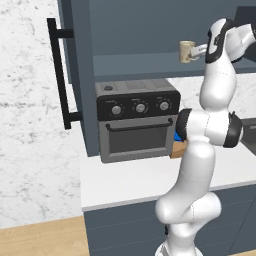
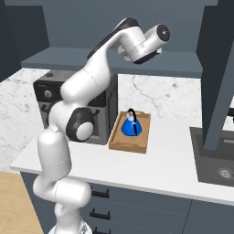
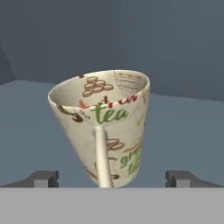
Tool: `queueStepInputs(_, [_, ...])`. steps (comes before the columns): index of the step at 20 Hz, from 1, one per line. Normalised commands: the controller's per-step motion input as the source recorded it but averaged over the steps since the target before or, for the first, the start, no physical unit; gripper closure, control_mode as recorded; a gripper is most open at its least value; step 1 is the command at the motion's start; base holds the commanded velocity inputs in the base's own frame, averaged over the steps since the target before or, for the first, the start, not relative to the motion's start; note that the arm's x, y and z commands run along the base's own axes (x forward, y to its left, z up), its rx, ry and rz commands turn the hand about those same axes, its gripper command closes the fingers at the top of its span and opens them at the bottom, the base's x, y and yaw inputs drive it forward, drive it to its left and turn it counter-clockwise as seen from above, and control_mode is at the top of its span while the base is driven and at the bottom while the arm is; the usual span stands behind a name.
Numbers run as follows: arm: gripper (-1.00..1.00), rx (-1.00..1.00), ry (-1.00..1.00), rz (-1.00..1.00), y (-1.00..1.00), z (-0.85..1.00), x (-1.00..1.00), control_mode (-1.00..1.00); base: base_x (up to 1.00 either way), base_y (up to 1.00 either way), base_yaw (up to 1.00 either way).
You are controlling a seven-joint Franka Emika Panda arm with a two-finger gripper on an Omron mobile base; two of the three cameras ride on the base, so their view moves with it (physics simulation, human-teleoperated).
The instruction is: Pick the kettle from the counter and place it on the tray. Then pick the mug from the cabinet and place it on the tray. Then close the cabinet doors.
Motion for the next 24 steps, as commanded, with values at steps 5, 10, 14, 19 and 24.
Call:
queueStepInputs(5, [1.0,0.0,-0.1,0.03,0.0,0.0,0.06,-1.0,0.0,0.0,0.0])
queueStepInputs(10, [1.0,0.0,-0.16,0.04,0.01,0.0,0.01,-1.0,0.0,0.0,0.0])
queueStepInputs(14, [1.0,0.0,-0.1,0.01,0.19,0.0,0.0,-1.0,0.0,0.0,0.0])
queueStepInputs(19, [1.0,0.0,-0.01,0.0,0.38,0.0,-0.05,-1.0,0.0,0.0,0.0])
queueStepInputs(24, [1.0,0.0,0.02,0.0,0.39,0.0,-0.26,-1.0,0.0,0.0,0.0])
